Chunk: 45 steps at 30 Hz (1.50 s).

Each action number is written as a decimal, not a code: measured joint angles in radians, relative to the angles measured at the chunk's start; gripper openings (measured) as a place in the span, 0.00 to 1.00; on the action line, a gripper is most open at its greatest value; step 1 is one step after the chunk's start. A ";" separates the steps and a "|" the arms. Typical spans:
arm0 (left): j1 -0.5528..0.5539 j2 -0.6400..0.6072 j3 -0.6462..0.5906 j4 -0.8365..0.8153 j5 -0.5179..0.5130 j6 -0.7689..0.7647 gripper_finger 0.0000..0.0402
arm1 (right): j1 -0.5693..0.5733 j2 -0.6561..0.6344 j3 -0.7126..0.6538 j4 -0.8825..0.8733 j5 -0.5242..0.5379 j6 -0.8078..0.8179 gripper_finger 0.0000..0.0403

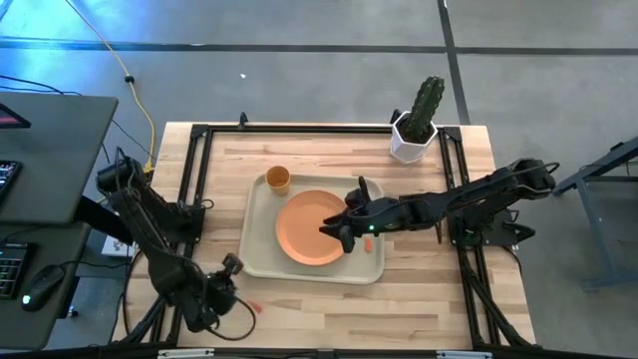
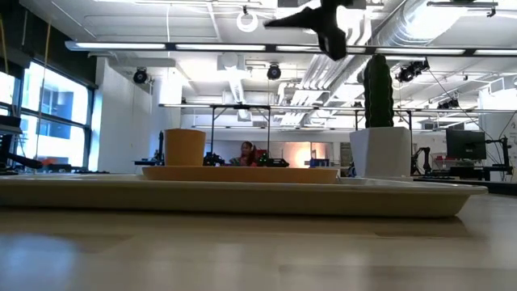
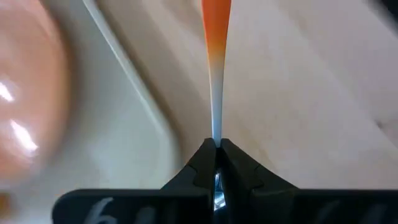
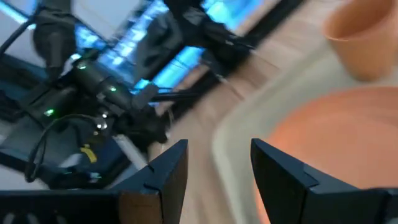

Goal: Pick and place plate/cup/fork/spoon on tray
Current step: Put the orange spoon on the serving tray to the left of the orange fork

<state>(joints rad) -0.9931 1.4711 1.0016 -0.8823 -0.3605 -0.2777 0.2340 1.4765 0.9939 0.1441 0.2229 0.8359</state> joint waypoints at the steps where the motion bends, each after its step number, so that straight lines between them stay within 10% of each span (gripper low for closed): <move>1: 0.019 -0.001 0.037 -0.022 -0.018 0.072 0.01 | 0.000 0.000 0.000 0.028 -0.014 -0.005 0.41; 20: 0.368 0.004 0.259 0.234 -0.244 1.378 0.00 | -0.056 0.000 0.000 0.101 -0.192 -0.034 0.49; 33: 0.616 0.004 0.259 0.390 0.136 1.607 0.00 | -0.131 0.028 0.076 -0.026 -0.231 -0.220 0.53; 45: 0.744 0.004 0.257 0.413 0.274 1.717 0.00 | -0.191 0.122 0.298 -0.353 -0.250 -0.431 0.53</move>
<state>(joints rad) -0.2491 1.4754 1.2591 -0.4691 -0.0862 1.4391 0.0431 1.5981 1.2923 -0.2089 -0.0274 0.4045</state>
